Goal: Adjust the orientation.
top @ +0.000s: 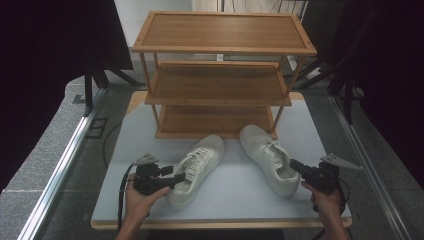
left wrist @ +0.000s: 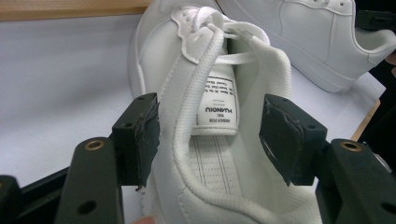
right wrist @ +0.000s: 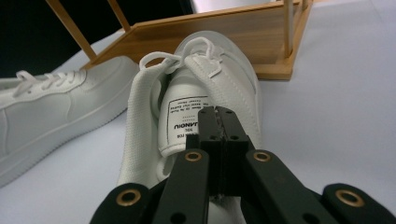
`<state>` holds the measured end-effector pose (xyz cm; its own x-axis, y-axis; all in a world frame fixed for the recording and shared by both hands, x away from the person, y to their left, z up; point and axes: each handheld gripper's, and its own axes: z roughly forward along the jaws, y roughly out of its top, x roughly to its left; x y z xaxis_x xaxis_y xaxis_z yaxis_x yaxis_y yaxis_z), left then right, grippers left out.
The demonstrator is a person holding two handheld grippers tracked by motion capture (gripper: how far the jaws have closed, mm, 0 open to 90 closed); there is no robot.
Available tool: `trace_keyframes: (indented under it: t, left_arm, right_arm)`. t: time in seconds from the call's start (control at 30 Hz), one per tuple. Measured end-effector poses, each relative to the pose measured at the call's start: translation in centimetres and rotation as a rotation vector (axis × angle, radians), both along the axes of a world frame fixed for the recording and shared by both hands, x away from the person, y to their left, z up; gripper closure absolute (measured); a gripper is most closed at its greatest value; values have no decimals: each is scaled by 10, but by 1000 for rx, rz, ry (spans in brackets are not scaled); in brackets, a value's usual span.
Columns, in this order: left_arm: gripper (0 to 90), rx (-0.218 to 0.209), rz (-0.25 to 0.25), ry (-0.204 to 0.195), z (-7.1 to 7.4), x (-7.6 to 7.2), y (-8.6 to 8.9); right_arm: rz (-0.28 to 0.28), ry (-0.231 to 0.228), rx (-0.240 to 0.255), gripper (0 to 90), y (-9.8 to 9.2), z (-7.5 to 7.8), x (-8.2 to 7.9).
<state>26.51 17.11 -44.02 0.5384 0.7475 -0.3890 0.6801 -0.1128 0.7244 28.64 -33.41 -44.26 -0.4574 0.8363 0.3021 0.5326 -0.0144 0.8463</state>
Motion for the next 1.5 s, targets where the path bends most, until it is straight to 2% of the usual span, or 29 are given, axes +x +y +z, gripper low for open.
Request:
trace_keyframes:
  t: [0.03,0.07,0.1,0.13,0.17,0.2,0.23,0.27,0.3,0.33,0.37,0.4,0.43,0.5,0.53,0.57,0.7,0.73,1.07,1.3,1.37,1.4,1.47,1.5]
  left_arm:
    - [379,-1,4,-1,0,0,1]
    - [380,-2,7,-1,0,0,2]
    - [380,-1,9,-3,-1,0,3]
    - [380,-4,13,-3,-1,0,3]
    - [380,-6,18,-4,0,0,5]
    - [379,-6,18,-4,0,0,5]
    - [379,-7,16,-8,0,0,6]
    - [379,-15,17,-5,1,-1,6]
    - [379,-18,17,-11,2,-2,6]
    - [379,-18,17,-11,2,-2,6]
    - [379,-18,17,-13,3,-2,6]
    - [379,-19,15,-15,4,-3,6]
    - [379,-20,14,-19,5,-3,5]
    - [379,-20,13,-18,6,-3,5]
    - [379,-20,11,-18,5,-3,5]
    - [379,-19,10,-17,5,-2,4]
    - [379,-11,5,-10,3,-2,2]
    - [379,-11,5,-11,3,-2,2]
    - [379,-17,16,-17,5,-3,7]
    - [379,-15,8,-16,5,-3,5]
    - [379,-12,6,-11,3,-2,3]
    - [379,-12,6,-11,3,-2,3]
    - [379,-9,2,-9,3,-2,2]
    - [379,-8,1,-9,3,-2,1]
  right_arm:
    - [-2,-5,-15,882,2,1,0]
    - [-3,-11,-30,812,5,3,-1]
    - [14,-18,-45,801,9,6,-3]
    - [25,-33,-70,794,15,11,-6]
    - [62,-65,-115,804,29,20,-11]
    - [86,-73,-132,810,37,24,-14]
    - [86,-73,-132,810,37,24,-14]
    - [109,-64,-184,822,52,28,-18]
    - [102,-57,-216,833,57,27,-19]
    - [102,-57,-216,833,57,27,-19]
    - [88,-47,-244,842,60,25,-20]
    - [68,-38,-263,851,62,22,-21]
    - [19,-23,-272,872,59,14,-23]
    - [-1,-11,-272,873,56,11,-23]
    - [-25,-21,-238,886,50,9,-25]
    - [-25,-21,-238,886,50,9,-25]
    - [-16,-20,-295,892,55,10,-26]
    - [-15,-5,-305,893,54,12,-26]
    - [-22,13,-354,893,38,18,-30]
    - [13,16,-317,893,35,19,-34]
    - [58,28,-262,893,34,18,-33]
    - [58,28,-262,893,34,18,-33]
    - [90,41,-227,893,35,17,-33]
    - [93,37,-228,893,37,16,-34]
